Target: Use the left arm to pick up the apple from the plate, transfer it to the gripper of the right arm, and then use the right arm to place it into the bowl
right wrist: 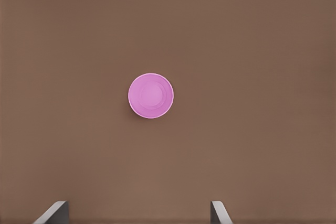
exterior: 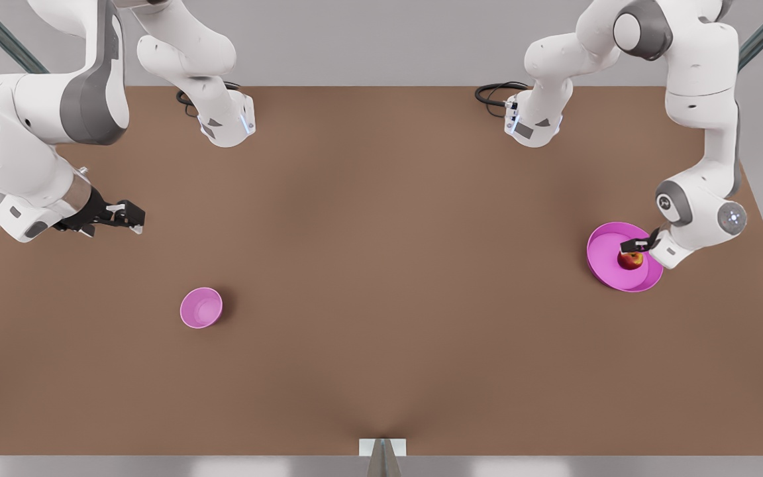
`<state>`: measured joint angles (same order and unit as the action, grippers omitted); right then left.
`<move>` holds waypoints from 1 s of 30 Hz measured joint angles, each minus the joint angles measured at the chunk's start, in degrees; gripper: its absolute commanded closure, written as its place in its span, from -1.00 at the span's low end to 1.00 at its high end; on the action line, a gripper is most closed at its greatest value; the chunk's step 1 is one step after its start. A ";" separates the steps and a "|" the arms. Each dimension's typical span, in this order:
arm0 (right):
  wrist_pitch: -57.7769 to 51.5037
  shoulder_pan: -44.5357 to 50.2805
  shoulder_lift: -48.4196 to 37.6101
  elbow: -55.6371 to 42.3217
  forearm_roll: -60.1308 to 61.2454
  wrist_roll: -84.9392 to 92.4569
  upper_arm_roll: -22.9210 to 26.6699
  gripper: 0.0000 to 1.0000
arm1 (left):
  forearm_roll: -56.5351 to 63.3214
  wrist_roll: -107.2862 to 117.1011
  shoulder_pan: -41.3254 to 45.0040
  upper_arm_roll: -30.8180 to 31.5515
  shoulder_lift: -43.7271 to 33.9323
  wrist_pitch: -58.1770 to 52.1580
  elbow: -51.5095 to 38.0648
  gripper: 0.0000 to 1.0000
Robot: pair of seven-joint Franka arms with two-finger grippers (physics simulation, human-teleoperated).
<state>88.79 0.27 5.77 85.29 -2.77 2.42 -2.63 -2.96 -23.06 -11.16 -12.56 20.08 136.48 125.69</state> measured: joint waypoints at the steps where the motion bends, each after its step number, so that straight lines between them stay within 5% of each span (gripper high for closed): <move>1: 0.00 -0.01 0.00 0.00 0.00 0.02 0.00 -1.00 | -0.03 -0.57 0.02 0.00 0.83 0.53 -0.11 -1.00; 11: 0.00 -0.58 0.42 -0.25 -0.06 0.36 0.08 -1.00 | -0.88 -4.85 0.33 0.25 5.47 5.15 -0.24 -1.00; 15: 0.00 -0.91 0.44 -0.27 -0.07 0.52 0.06 -1.00 | -0.94 -5.99 0.26 0.26 5.78 6.07 -0.25 -0.71; 24: -0.06 -0.61 0.44 -0.26 -0.08 0.79 -0.03 -1.00 | -0.96 -7.80 0.02 0.18 6.16 6.83 -0.09 -0.68; 30: -0.08 -0.57 0.44 -0.27 -0.08 0.90 -0.09 -1.00 | -0.67 -8.26 0.00 0.17 6.12 7.05 -0.05 -0.41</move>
<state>88.71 -0.30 6.21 85.02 -2.85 3.32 -2.72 -3.63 -31.32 -11.15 -12.39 26.20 143.53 125.64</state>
